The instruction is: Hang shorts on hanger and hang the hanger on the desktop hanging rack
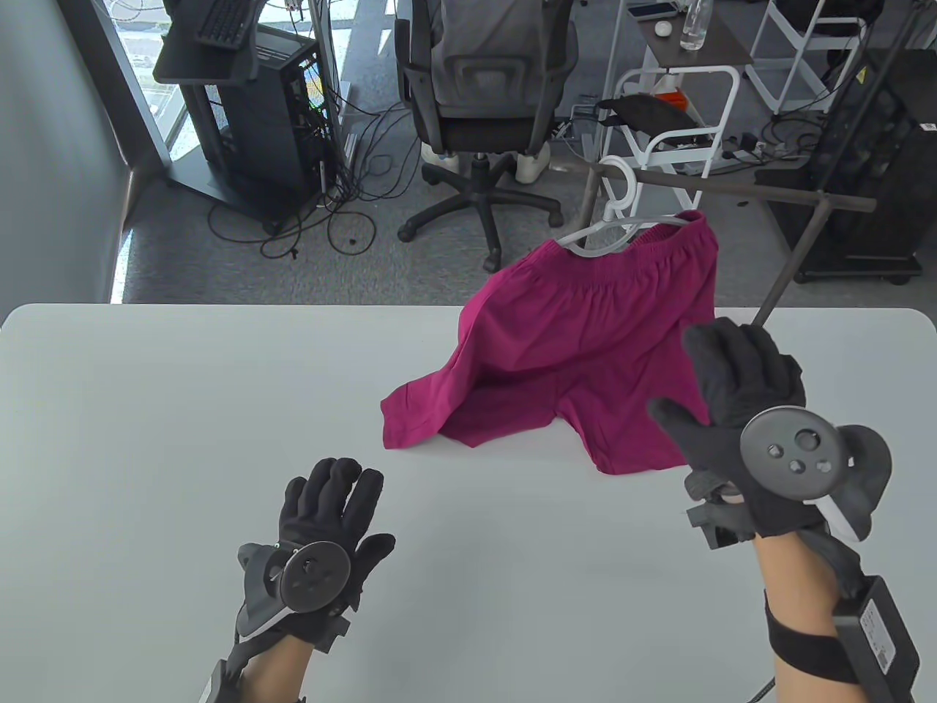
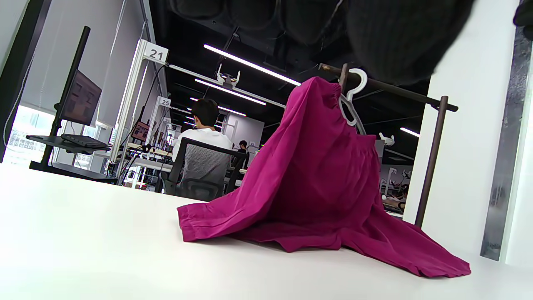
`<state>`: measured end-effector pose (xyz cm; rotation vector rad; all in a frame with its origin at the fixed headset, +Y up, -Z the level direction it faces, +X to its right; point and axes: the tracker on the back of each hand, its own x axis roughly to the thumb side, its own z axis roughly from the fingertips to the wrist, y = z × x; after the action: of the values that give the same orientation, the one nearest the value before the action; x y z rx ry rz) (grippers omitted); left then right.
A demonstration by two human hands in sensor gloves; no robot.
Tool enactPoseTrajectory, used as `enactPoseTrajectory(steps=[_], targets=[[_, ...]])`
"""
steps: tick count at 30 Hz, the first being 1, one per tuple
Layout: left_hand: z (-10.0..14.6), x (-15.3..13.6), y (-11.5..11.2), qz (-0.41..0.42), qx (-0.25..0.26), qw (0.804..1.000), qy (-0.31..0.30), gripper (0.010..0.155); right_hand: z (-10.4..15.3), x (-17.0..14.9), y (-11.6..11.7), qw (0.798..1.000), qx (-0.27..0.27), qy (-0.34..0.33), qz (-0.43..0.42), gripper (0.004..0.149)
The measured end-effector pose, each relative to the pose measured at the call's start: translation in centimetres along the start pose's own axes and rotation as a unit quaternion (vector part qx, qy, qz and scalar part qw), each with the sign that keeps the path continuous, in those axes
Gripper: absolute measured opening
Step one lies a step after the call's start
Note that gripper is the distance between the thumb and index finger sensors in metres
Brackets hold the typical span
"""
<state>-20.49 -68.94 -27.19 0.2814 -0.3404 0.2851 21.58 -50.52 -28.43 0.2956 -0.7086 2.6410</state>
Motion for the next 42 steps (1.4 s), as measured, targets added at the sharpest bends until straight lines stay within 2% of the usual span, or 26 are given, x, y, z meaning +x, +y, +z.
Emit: enactPoseTrajectory(steps=[4,5,8,12,20,25,31,42], targets=[[0.1,0.7,-0.2,-0.012,-0.007,1.0,-0.012,0.083,2.4,1.7,2.3,0.999,0.015,-0.04,0.031,0.083],[0.1,0.8,-0.3,-0.014,-0.009,1.0,-0.014,0.087,3.0,2.0,3.1,0.998,0.021,-0.048,0.039,0.084],[0.1,1.1,-0.6,-0.02,-0.018,0.999,-0.019,0.084,4.4,2.5,5.5,0.996,0.04,-0.058,0.053,0.083],[0.1,1.4,-1.1,-0.021,-0.034,0.999,-0.027,0.084,6.4,2.3,9.4,0.994,0.072,-0.056,0.062,0.083],[0.0,3.1,-2.8,-0.042,-0.077,0.995,-0.053,0.086,8.4,1.2,14.6,0.991,0.104,-0.052,0.072,0.085],[-0.2,3.6,-3.8,-0.06,-0.107,0.991,-0.058,0.093,9.1,0.9,16.5,0.984,0.133,-0.068,0.101,0.091],[-0.4,3.3,-5.0,-0.06,-0.144,0.987,-0.047,0.092,9.7,0.6,17.8,0.976,0.16,-0.074,0.128,0.094],[-0.3,3.3,-5.4,-0.059,-0.155,0.985,-0.045,0.093,10.3,0.1,19.3,0.967,0.201,-0.06,0.144,0.094]])
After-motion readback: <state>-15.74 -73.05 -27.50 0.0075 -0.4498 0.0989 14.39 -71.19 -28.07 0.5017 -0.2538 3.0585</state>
